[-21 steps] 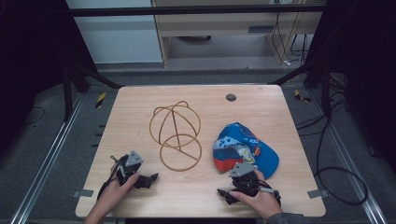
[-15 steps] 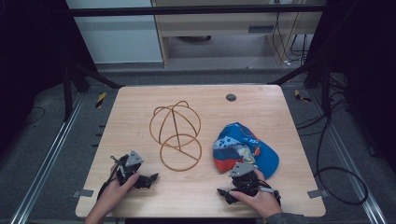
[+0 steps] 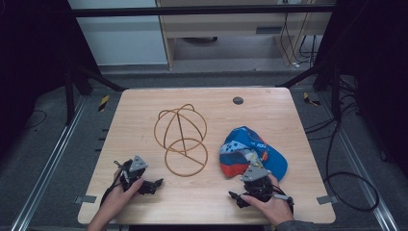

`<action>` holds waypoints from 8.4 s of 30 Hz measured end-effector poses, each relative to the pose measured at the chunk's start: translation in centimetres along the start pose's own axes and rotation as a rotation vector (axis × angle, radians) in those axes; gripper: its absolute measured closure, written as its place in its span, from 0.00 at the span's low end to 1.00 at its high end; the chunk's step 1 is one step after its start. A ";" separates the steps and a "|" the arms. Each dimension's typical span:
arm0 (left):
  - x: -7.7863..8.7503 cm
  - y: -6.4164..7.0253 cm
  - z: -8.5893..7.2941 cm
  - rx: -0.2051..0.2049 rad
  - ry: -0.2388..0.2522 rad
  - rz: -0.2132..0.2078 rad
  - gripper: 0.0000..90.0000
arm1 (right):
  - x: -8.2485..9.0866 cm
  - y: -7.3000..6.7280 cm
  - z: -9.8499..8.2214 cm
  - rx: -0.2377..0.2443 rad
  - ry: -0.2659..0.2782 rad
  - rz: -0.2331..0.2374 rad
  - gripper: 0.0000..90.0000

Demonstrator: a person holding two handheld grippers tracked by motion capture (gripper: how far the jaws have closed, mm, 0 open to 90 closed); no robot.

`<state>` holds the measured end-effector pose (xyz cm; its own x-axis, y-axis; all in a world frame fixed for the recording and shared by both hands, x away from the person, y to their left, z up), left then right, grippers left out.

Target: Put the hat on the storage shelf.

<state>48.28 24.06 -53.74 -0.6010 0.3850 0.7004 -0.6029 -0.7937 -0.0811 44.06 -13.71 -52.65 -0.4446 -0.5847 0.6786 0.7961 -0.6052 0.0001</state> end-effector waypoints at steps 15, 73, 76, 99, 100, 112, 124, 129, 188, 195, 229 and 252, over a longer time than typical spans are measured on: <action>0.0 0.0 0.0 0.001 0.001 0.000 0.00 | 5.6 3.8 -0.8 -0.037 -0.045 -0.091 0.21; 0.0 0.2 0.0 0.007 0.000 0.004 0.00 | 5.1 11.5 8.3 -0.054 -0.310 0.008 0.36; 0.0 0.2 0.0 0.007 0.000 0.004 0.00 | 4.8 11.7 8.3 -0.056 -0.303 0.023 0.42; 0.0 0.1 0.1 0.007 0.001 0.003 0.00 | 2.9 11.6 8.0 -0.091 -0.345 0.084 1.00; -0.1 0.1 0.1 0.007 0.001 0.003 0.00 | 3.2 11.6 8.1 -0.092 -0.342 0.083 1.00; -0.1 0.2 0.1 0.010 0.004 0.003 0.00 | 6.6 10.4 11.3 -0.069 -0.259 0.060 1.00; -0.1 0.1 0.1 0.007 0.002 0.006 0.00 | 10.2 9.7 15.2 -0.018 -0.166 0.032 1.00; -0.1 0.1 0.1 0.007 0.004 0.005 0.00 | 10.9 9.5 15.7 -0.010 -0.157 0.025 1.00; -0.1 0.2 0.2 0.006 0.000 0.005 0.00 | 17.6 7.6 26.9 0.108 0.034 -0.034 1.00; -0.1 0.2 0.2 0.007 0.000 0.005 0.00 | 15.5 6.3 29.1 0.134 0.034 0.005 1.00; -0.1 0.2 0.2 0.006 0.001 0.007 0.00 | 9.3 2.9 33.9 0.207 0.028 0.100 1.00; -0.1 0.2 0.2 0.007 0.002 0.006 0.00 | 5.4 1.3 35.8 0.249 -0.033 0.137 1.00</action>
<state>48.35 23.78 -53.72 -0.6055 0.3814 0.6985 -0.5958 -0.7991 -0.0802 57.41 1.64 -22.72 -0.3154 -0.6316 0.7082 0.9260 -0.3682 0.0841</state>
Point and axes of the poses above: each handheld gripper's, and its own axes: x roughly backward along the jaws, z roughly out of its top, y roughly to its right, the point moved 4 cm from there along -x, roughly forward along the jaws, and after that the axes turned 5 degrees about z, right-handed, at the moved point
